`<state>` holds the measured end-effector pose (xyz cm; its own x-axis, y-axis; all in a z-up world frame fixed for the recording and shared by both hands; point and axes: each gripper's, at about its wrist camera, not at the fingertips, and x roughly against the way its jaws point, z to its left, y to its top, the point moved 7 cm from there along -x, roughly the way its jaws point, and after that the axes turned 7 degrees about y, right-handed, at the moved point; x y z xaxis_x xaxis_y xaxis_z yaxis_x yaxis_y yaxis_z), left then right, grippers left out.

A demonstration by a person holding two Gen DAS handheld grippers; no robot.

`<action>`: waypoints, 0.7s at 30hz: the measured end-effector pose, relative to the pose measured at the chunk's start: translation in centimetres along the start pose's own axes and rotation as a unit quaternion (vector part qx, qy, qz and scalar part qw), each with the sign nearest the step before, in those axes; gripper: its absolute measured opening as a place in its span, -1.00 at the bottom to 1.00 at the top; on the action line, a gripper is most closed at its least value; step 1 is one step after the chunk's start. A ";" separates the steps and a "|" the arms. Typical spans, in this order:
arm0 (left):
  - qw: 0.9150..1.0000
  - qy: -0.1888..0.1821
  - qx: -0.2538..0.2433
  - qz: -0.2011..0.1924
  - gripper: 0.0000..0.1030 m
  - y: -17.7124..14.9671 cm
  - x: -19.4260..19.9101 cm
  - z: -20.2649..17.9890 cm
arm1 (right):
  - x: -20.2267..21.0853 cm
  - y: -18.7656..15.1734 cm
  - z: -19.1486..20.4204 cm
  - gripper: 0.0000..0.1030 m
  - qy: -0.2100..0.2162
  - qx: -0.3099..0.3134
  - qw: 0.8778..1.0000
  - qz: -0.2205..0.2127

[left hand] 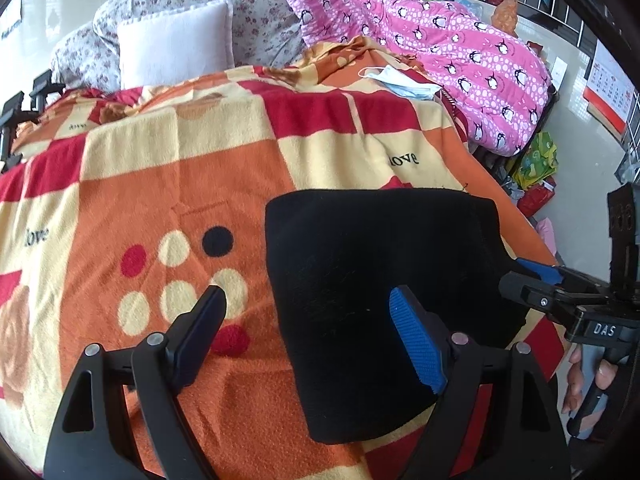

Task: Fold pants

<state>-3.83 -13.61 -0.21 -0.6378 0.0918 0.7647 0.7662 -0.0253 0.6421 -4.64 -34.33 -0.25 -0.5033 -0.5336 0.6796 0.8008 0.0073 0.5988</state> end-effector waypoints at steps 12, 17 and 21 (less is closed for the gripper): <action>1.000 -0.022 0.003 0.019 0.67 -0.6 -1.3 -0.7 | -1.1 -0.3 -0.8 0.63 0.030 -0.026 0.999 0.005; 1.000 -0.023 0.007 0.020 0.67 -0.3 -1.4 -0.4 | -1.5 -0.1 -1.0 0.65 0.026 -0.024 0.999 0.009; 1.000 -0.020 0.014 0.018 0.67 -0.1 -1.3 0.4 | -2.0 0.0 -1.1 0.65 0.044 -0.033 0.998 0.009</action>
<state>-3.07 -13.35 -1.28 -0.6064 0.1317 0.7841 0.7910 -0.0008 0.6119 -3.27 -34.23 -2.05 -0.4608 -0.6064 0.6480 0.8302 -0.0365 0.5562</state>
